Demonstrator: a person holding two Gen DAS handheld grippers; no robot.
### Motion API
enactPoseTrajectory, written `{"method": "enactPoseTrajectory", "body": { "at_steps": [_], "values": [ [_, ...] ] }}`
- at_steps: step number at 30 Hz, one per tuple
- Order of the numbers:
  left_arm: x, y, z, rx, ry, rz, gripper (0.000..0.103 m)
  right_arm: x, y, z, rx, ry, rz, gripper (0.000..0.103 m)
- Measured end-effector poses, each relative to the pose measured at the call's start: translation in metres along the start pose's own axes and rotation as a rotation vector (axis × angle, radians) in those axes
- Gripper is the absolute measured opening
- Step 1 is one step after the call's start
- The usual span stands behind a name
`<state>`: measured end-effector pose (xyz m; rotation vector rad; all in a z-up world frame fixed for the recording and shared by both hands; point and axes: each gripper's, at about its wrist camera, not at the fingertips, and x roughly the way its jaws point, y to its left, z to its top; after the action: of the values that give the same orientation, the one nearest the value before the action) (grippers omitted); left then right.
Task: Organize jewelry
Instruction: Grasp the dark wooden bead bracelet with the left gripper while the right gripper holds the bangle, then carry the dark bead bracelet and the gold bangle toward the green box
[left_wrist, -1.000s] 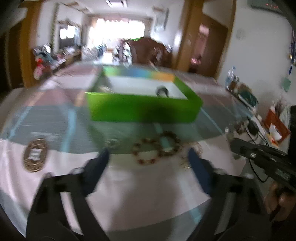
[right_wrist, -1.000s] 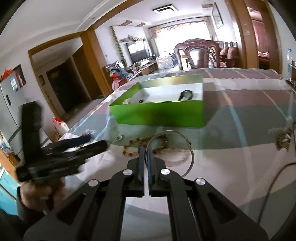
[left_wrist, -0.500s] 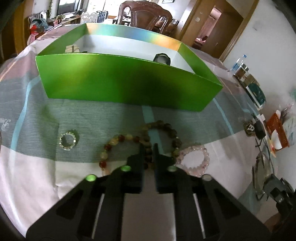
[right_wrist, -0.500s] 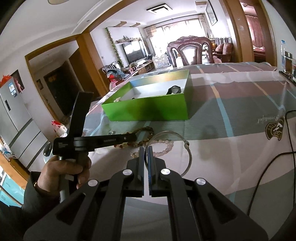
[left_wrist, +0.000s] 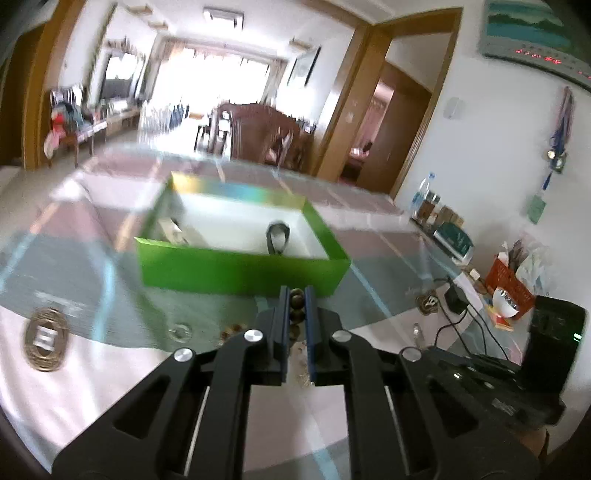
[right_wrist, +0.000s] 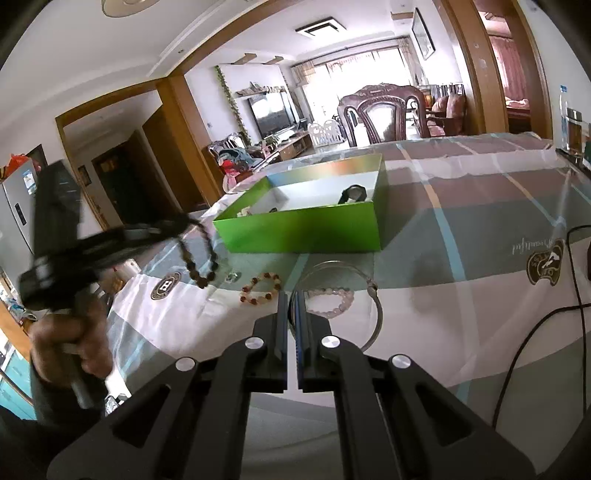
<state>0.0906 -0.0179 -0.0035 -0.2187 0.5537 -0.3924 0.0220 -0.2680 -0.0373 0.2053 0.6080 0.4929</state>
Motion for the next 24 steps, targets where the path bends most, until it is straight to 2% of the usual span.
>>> {"method": "enactPoseTrajectory", "body": {
  "at_steps": [7, 14, 24],
  "values": [
    [-0.058, 0.013, -0.016, 0.013, -0.034, 0.079, 0.008, -0.005, 0.019, 0.001, -0.037, -0.032, 0.002, 0.003],
    [-0.068, 0.03, -0.037, -0.001, 0.005, 0.11, 0.008, -0.004, 0.022, 0.002, -0.043, -0.031, -0.001, 0.003],
    [-0.071, 0.025, -0.041, 0.009, 0.002, 0.1, 0.008, -0.006, 0.024, 0.001, -0.046, -0.033, -0.008, 0.003]
  ]
}}
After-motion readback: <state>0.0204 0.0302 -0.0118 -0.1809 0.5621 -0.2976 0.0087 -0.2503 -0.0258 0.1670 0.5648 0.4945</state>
